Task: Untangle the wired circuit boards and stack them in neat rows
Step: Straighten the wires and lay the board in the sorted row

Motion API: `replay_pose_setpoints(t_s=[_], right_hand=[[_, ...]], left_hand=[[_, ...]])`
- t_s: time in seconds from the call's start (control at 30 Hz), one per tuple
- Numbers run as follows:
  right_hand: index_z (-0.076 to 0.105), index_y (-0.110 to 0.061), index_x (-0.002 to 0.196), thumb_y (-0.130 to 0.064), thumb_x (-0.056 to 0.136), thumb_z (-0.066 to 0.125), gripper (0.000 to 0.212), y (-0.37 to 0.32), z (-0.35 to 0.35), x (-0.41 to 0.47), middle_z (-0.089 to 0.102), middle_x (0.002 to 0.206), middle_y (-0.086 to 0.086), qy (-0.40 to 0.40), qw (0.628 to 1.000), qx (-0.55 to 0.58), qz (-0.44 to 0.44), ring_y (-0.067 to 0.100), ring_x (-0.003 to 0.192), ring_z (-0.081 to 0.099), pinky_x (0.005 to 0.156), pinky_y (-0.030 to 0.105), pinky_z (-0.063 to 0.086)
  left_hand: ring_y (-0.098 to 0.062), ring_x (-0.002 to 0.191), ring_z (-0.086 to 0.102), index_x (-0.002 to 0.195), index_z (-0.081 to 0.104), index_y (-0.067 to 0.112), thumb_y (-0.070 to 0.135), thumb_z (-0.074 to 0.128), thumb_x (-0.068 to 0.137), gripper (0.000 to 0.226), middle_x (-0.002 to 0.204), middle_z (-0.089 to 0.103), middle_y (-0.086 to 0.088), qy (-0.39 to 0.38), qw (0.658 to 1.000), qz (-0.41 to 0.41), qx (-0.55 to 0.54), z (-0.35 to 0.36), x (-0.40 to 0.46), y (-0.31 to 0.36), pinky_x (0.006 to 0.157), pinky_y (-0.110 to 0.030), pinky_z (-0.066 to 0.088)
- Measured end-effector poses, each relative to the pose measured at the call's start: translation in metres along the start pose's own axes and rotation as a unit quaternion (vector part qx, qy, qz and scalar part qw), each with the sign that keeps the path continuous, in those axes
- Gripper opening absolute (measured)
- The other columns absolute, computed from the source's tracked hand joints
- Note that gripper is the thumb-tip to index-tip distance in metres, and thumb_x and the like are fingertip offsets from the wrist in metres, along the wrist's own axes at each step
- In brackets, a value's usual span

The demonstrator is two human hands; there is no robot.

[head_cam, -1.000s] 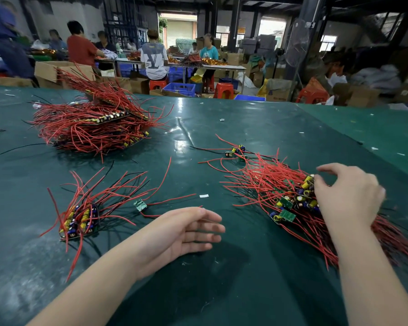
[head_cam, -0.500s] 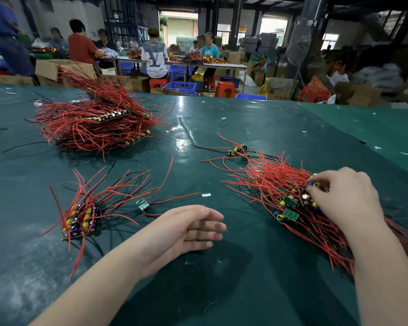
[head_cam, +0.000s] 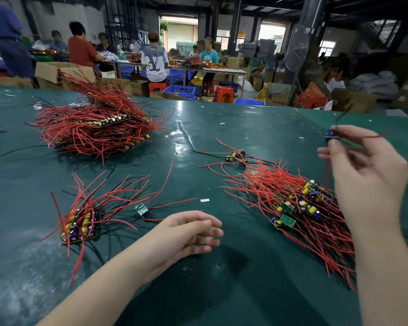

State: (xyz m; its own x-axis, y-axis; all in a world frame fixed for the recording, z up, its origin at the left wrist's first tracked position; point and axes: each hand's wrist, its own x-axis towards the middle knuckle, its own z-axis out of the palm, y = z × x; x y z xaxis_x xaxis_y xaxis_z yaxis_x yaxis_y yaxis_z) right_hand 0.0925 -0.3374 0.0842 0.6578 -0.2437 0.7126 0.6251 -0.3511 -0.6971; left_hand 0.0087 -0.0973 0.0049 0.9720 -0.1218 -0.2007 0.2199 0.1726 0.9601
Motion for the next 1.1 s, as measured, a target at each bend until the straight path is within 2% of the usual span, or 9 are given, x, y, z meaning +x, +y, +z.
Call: replay_pose_setpoints(t_s=[0.13, 0.27, 0.37, 0.47, 0.73, 0.83, 0.93, 1.0, 1.1], right_hand=[[0.071, -0.022, 0.089, 0.006, 0.086, 0.056, 0.032, -0.01, 0.005, -0.001, 0.071, 0.102, -0.006, -0.123, 0.992, 0.024, 0.001, 0.009, 0.095, 0.068, 0.089, 0.024, 0.053], [0.074, -0.019, 0.077, -0.009, 0.084, 0.064, 0.015, -0.009, 0.002, 0.004, 0.072, 0.093, -0.011, -0.249, 0.967, -0.044, -0.016, 0.007, 0.081, 0.067, 0.076, 0.023, 0.054], [0.074, -0.025, 0.095, 0.003, 0.078, 0.067, 0.033, 0.004, 0.006, 0.008, 0.071, 0.093, -0.012, -0.38, 0.884, -0.256, -0.094, 0.002, 0.079, 0.062, 0.085, 0.026, 0.05], [0.069, -0.033, 0.113, 0.006, 0.078, 0.055, 0.054, 0.021, 0.01, 0.007, 0.069, 0.112, -0.012, -0.469, 0.797, -0.366, -0.102, 0.01, 0.103, 0.061, 0.092, 0.024, 0.044], [0.07, -0.036, 0.107, -0.002, 0.078, 0.052, 0.048, 0.051, 0.0, 0.006, 0.068, 0.115, -0.008, -0.441, 0.738, -0.491, -0.14, 0.018, 0.113, 0.058, 0.096, 0.031, 0.044], [0.065, -0.035, 0.115, -0.008, 0.082, 0.051, 0.045, 0.05, 0.007, -0.017, 0.056, 0.136, -0.012, -0.45, 0.725, -0.486, -0.189, 0.014, 0.121, 0.054, 0.099, 0.026, 0.038], [0.052, -0.029, 0.136, 0.0, 0.083, 0.052, 0.06, 0.057, 0.009, -0.035, 0.031, 0.156, -0.001, -0.424, 0.753, -0.468, -0.184, 0.024, 0.124, 0.051, 0.104, 0.033, 0.034], [0.047, -0.017, 0.142, 0.012, 0.078, 0.054, 0.07, 0.067, 0.006, -0.039, 0.037, 0.152, 0.007, -0.396, 0.781, -0.454, -0.166, 0.029, 0.128, 0.05, 0.11, 0.041, 0.033], [0.047, -0.005, 0.14, 0.017, 0.075, 0.059, 0.07, 0.078, 0.002, -0.042, 0.051, 0.142, 0.012, -0.376, 0.774, -0.471, -0.19, 0.029, 0.131, 0.05, 0.113, 0.048, 0.027]], left_hand=[[-0.015, 0.078, 0.07, 0.078, 0.077, 0.016, 0.007, 0.05, 0.097, 0.033, 0.088, 0.074, -0.008, -0.001, 1.0, -0.001, 0.007, 0.002, 0.0, 0.0, 0.071, -0.022, 0.056], [-0.017, 0.077, 0.07, 0.078, 0.076, 0.014, 0.006, 0.05, 0.096, 0.032, 0.087, 0.073, -0.01, 0.002, 1.0, -0.005, -0.007, 0.002, -0.001, 0.002, 0.069, -0.022, 0.056], [-0.017, 0.076, 0.069, 0.084, 0.073, 0.011, 0.006, 0.05, 0.097, 0.027, 0.085, 0.073, -0.009, 0.008, 1.0, -0.01, -0.006, 0.003, -0.001, 0.002, 0.069, -0.022, 0.056], [-0.015, 0.076, 0.069, 0.088, 0.07, 0.009, 0.007, 0.049, 0.097, 0.023, 0.084, 0.073, -0.007, 0.006, 1.0, -0.012, 0.003, 0.004, -0.001, 0.004, 0.069, -0.021, 0.055], [-0.012, 0.076, 0.068, 0.089, 0.069, 0.012, 0.007, 0.048, 0.097, 0.023, 0.085, 0.073, -0.004, 0.007, 0.999, -0.002, 0.038, 0.004, -0.006, 0.008, 0.074, -0.021, 0.055], [-0.013, 0.076, 0.067, 0.09, 0.069, 0.008, 0.005, 0.049, 0.097, 0.021, 0.085, 0.073, -0.005, 0.034, 0.997, 0.033, 0.069, 0.003, -0.007, 0.01, 0.075, -0.024, 0.053], [-0.012, 0.077, 0.067, 0.09, 0.069, 0.006, 0.002, 0.051, 0.095, 0.02, 0.086, 0.075, -0.006, 0.069, 0.987, 0.084, 0.118, -0.001, -0.008, 0.014, 0.078, -0.026, 0.054], [-0.01, 0.077, 0.068, 0.088, 0.07, 0.008, -0.001, 0.051, 0.094, 0.021, 0.084, 0.075, -0.003, 0.085, 0.981, 0.116, 0.129, -0.005, -0.008, 0.019, 0.077, -0.025, 0.054], [-0.007, 0.076, 0.068, 0.084, 0.07, 0.012, -0.005, 0.051, 0.092, 0.027, 0.079, 0.074, 0.003, 0.152, 0.957, 0.174, 0.178, -0.015, -0.007, 0.024, 0.073, -0.016, 0.052]])
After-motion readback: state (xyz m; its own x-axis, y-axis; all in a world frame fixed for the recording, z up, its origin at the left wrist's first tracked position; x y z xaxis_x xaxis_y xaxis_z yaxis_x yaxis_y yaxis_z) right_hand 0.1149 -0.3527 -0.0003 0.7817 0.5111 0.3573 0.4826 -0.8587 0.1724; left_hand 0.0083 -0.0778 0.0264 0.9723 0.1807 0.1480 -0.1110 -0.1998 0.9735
